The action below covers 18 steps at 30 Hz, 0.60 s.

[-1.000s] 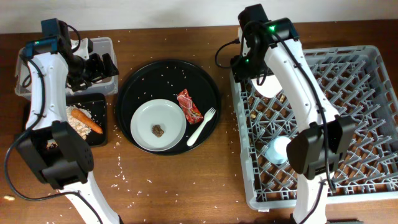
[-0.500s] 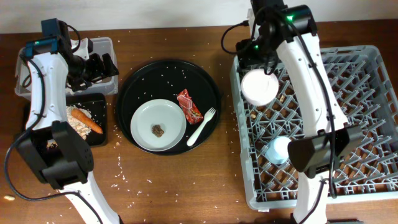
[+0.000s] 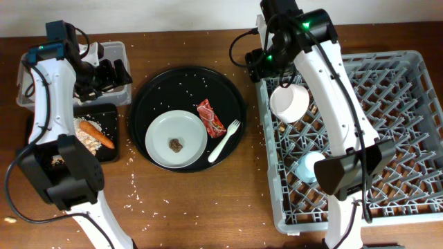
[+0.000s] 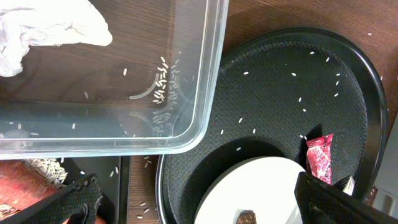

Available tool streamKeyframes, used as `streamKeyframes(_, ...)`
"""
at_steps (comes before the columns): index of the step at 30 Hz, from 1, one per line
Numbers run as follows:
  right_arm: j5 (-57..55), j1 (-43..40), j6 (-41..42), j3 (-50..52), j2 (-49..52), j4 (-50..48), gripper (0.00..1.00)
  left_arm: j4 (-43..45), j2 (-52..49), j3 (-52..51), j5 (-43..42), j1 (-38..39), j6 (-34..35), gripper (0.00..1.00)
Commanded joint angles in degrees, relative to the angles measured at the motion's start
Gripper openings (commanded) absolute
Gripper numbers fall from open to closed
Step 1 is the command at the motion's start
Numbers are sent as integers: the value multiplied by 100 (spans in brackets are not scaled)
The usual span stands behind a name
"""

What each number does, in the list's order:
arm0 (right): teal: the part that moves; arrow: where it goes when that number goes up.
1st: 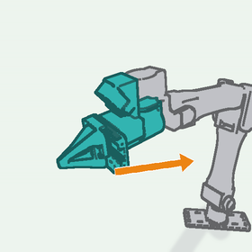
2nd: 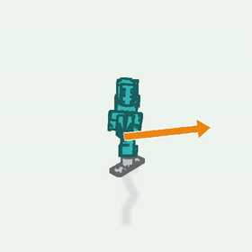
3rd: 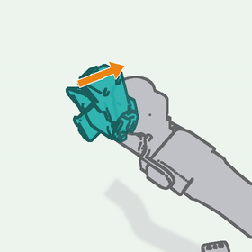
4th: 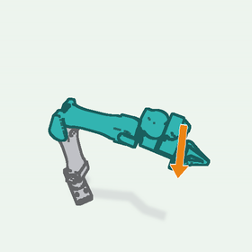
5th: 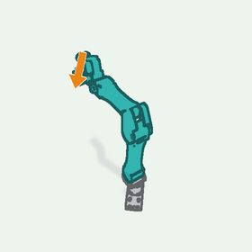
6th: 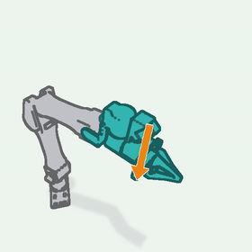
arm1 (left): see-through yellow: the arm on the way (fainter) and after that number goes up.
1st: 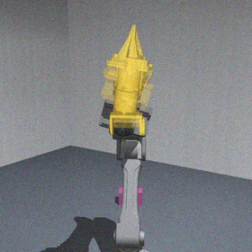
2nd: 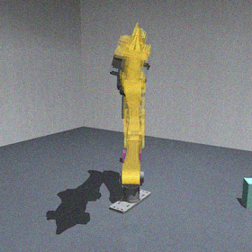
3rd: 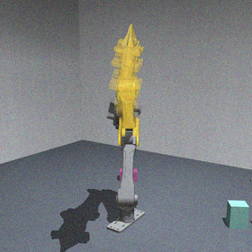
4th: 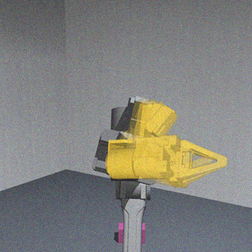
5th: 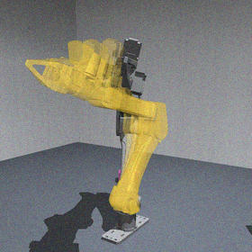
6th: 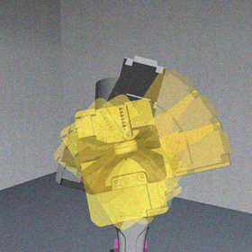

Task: Sort waste into correct bins and load items into the dishwasher rack
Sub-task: 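Release the pink bowl upside down in the rack and raise the right gripper, then move the right arm back and park it above the rack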

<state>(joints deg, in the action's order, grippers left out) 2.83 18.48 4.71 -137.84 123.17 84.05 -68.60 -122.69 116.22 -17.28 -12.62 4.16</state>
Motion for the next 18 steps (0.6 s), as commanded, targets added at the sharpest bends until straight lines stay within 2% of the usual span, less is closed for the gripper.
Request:
streamKeyframes(1, 173, 28, 46, -103, 7, -22, 75, -4, 57, 79, 17, -4, 35, 99)
streamKeyframes(4, 225, 33, 59, -103, 7, -24, 75, -4, 57, 79, 17, -4, 35, 99)
streamKeyframes(6, 673, 87, 166, -92, 13, -59, 75, -4, 57, 79, 20, -4, 35, 99)
streamKeyframes(10, 557, 660, 494, 31, 181, -326, 74, -4, 57, 79, 17, -4, 35, 99)
streamKeyframes(14, 310, 1241, 787, 702, 549, -966, 74, -4, 57, 79, 20, -4, 35, 99)
streamKeyframes(18, 258, 1331, 1088, 1628, 660, -1882, 70, -4, 57, 79, 17, -4, 35, 99)
